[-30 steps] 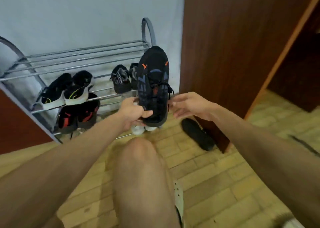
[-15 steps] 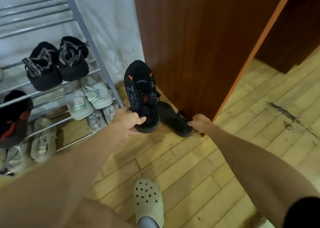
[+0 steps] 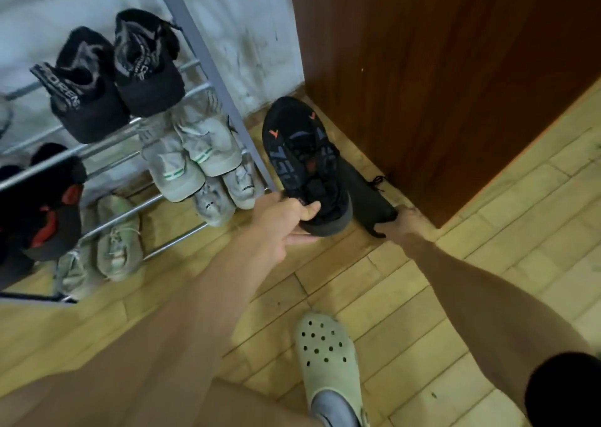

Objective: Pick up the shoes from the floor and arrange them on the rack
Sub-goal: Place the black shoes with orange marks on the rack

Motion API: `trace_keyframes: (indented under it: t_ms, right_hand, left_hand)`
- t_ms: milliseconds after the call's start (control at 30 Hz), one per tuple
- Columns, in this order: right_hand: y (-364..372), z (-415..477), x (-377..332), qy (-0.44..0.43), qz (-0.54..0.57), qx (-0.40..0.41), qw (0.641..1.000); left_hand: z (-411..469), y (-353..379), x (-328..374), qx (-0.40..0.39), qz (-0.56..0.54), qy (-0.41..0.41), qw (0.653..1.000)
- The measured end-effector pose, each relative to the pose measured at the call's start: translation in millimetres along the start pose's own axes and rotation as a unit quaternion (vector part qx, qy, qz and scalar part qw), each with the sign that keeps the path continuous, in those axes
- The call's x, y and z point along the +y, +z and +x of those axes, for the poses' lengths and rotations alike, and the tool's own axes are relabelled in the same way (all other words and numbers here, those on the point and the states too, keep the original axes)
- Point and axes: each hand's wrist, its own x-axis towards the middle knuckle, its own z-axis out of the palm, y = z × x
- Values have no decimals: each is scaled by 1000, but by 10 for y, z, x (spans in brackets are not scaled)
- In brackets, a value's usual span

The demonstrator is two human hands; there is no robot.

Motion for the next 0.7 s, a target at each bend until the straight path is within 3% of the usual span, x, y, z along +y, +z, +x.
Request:
trace_keyframes:
  t_ms: [67, 133, 167, 233, 333, 467, 533, 700]
  right_hand:
    - [48, -193, 1, -158, -157, 69, 972]
    - [103, -332, 77, -286, -265, 34, 920]
    - [119, -371, 119, -309, -288, -10, 906]
    - [131, -418, 180, -295, -256, -57, 919]
    - [182, -374, 233, -229, -166, -9, 959]
    - [332, -236, 193, -103, -82, -37, 991]
    - [430, -143, 140, -49, -53, -51, 996]
    - [462, 53, -47, 29, -102, -96, 990]
  left_hand:
    - [-46, 18, 4, 1, -11, -9, 1000]
    - [-71, -5, -22, 8, -4, -9, 1000]
    - [-74, -28, -51, 13, 6, -7, 1000]
    - [-78, -95, -132, 25, 29, -3, 999]
    - [-70, -199, -251, 42, 46, 1, 998]
    - [-31, -309, -316, 50, 56, -6, 997]
    - [20, -367, -330, 54, 71, -6, 996]
    - [122, -428, -339, 71, 93, 17, 993]
